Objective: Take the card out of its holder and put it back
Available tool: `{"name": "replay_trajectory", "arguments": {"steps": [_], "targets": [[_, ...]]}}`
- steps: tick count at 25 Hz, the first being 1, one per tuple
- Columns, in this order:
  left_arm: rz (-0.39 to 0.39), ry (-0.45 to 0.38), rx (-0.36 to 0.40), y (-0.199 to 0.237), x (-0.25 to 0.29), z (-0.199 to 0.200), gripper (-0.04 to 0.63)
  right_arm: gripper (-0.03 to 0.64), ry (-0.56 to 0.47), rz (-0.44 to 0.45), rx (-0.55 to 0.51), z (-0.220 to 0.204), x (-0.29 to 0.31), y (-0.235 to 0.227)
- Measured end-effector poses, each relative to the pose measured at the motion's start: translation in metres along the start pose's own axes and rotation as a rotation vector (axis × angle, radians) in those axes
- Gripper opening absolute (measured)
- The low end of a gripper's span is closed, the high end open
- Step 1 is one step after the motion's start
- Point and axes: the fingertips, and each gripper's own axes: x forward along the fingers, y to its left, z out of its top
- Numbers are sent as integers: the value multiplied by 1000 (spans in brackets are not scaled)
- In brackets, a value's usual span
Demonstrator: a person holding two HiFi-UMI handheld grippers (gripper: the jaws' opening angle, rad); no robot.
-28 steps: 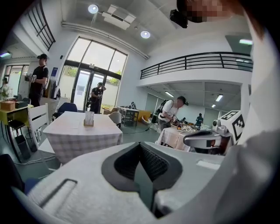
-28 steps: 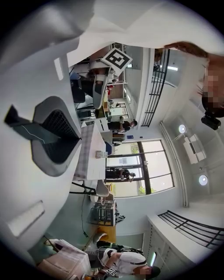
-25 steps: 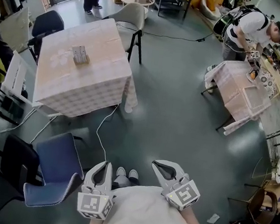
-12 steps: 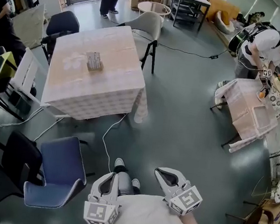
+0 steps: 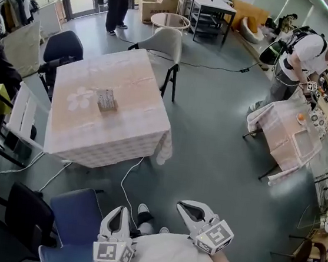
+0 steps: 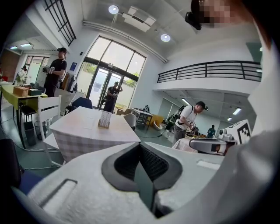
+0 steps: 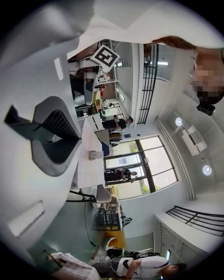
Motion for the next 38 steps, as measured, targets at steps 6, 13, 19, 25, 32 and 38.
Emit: {"name": "replay_trajectory", "arguments": {"steps": [6,13,19,25,32,38], "targets": [[-62,-10,40,29,37,30,3,-3,-31,-71,1,20,37,-12],[-61,-44,22,60,55,47,3,-3,-50,-102,44,28,66,-23],[-22,-45,15,80,55,52,3,-3,-34,-61,71,35,92,-23],[18,-62,-1,87,81,66,3,-3,3,25,59,38,122,-21],[44,-55,15,87,130,85,3,-3,8,70,43,52,159,-58],[71,-52,22,90,170,101,3,-3,-3,100,12,81,187,-111]]}}
